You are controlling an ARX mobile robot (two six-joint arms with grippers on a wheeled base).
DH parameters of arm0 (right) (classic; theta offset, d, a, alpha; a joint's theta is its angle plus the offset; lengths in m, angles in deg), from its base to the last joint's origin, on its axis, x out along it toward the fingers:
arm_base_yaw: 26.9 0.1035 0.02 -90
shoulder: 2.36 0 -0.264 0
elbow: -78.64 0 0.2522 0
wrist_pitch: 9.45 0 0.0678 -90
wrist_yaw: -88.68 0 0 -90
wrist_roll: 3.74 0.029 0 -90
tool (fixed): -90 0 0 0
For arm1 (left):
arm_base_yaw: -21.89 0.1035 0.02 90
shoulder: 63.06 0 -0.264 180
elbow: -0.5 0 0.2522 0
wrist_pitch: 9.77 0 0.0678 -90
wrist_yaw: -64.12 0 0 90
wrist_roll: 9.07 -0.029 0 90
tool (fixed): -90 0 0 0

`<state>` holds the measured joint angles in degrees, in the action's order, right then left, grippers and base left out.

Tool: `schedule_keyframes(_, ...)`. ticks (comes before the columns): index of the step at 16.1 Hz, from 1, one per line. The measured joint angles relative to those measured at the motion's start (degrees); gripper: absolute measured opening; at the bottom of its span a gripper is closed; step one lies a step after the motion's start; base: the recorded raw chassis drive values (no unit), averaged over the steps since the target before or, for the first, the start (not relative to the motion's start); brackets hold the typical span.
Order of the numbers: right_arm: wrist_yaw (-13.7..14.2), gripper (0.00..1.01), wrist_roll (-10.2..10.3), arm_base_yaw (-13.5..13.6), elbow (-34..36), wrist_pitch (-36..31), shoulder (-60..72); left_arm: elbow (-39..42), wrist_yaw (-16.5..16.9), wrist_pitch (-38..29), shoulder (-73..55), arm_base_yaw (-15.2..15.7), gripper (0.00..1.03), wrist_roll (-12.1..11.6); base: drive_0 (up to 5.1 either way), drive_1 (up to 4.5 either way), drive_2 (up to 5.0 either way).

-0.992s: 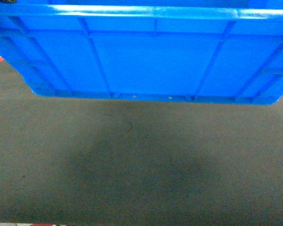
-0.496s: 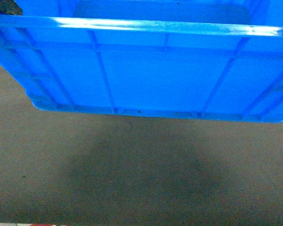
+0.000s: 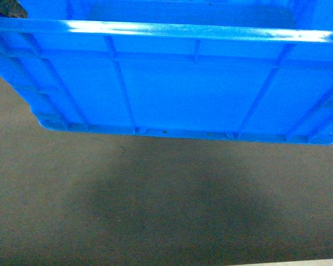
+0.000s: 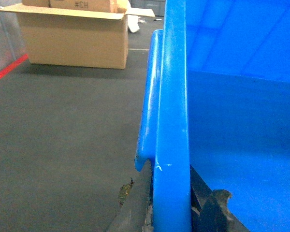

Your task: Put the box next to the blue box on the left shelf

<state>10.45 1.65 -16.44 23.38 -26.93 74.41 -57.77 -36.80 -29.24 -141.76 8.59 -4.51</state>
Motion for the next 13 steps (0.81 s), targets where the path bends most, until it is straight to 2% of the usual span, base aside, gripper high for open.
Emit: schedule_keyframes(13, 0.13, 0.09, -0.09, -0.02, 0.0, 0.0, -0.02, 0.0, 0.0, 0.0, 0.0, -0.13, 0.1, 0.0, -1.5, -1.54, -1.5)
